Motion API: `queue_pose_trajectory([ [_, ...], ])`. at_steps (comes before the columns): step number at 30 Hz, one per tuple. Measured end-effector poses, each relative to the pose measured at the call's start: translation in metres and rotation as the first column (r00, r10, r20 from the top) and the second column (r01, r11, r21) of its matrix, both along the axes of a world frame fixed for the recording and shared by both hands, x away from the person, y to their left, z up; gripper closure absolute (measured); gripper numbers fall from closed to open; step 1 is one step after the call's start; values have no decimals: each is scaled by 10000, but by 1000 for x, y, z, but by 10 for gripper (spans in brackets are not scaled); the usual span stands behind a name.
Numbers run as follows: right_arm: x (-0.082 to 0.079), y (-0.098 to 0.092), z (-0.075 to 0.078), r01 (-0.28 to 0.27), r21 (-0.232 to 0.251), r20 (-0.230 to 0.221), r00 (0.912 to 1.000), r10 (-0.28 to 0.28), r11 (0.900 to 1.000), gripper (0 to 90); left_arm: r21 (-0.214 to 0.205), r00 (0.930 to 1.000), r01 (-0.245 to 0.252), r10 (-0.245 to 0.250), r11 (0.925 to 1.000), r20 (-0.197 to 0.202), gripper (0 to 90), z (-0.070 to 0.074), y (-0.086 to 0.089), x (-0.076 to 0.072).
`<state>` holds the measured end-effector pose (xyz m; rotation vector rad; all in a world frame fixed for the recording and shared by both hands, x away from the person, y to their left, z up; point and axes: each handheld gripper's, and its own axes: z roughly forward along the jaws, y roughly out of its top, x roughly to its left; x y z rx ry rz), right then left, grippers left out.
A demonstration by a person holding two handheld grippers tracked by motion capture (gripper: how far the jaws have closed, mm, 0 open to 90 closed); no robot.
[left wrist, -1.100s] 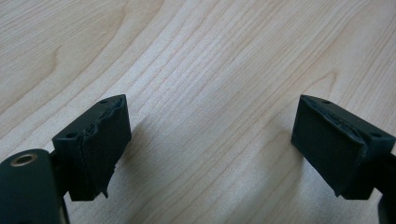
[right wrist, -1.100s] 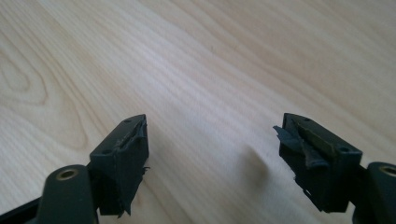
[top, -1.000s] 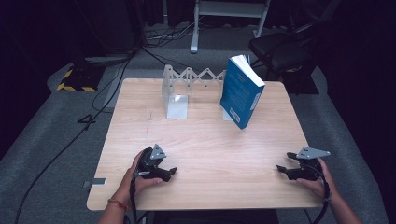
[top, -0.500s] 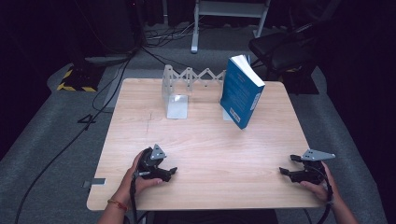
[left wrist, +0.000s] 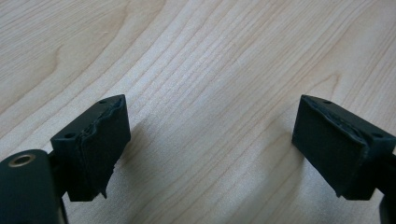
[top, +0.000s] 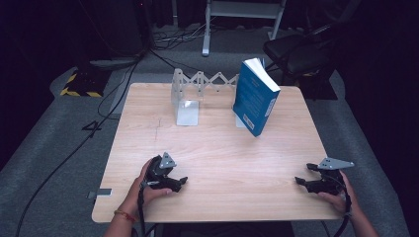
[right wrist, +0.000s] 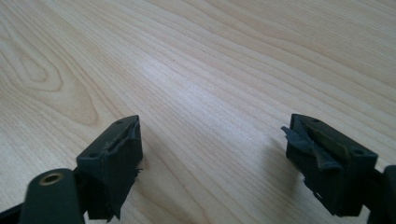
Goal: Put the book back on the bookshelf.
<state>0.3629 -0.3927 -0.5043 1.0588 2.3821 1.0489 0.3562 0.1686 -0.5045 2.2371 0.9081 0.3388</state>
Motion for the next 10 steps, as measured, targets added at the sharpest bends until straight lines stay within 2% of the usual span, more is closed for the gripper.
queue_pose_trajectory([
  [10,0,0,0,-3,-10,5,10000,3,10000,188,-39,10000,-65,65,10000,6,118,0,0,2],
])
